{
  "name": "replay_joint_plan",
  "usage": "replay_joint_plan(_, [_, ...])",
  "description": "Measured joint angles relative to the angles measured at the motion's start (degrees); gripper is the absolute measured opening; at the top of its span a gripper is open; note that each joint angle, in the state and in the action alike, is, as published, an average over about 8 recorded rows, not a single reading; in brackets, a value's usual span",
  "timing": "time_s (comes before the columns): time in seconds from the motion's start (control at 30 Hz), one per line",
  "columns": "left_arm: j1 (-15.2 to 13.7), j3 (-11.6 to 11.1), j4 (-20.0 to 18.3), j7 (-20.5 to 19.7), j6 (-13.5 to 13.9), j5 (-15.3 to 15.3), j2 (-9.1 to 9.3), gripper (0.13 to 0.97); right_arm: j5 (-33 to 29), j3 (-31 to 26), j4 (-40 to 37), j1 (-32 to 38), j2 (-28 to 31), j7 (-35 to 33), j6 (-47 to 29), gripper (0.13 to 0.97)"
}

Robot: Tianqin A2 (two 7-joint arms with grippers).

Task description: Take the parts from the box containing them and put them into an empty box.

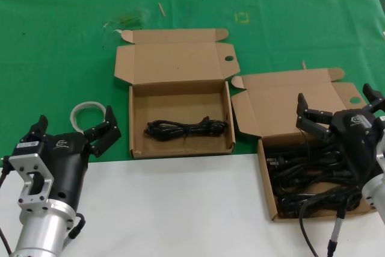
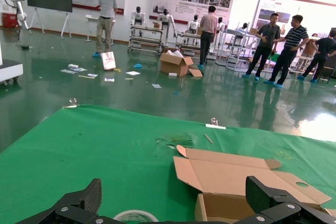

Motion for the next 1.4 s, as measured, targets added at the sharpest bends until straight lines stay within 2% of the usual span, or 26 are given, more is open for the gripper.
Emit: replay_joint_plan(1.4, [0.0, 0.0, 0.0, 0.0, 0.0, 0.0, 0.0, 0.966, 0.0, 0.0, 0.0, 0.0, 0.0, 0.0, 0.0, 0.966])
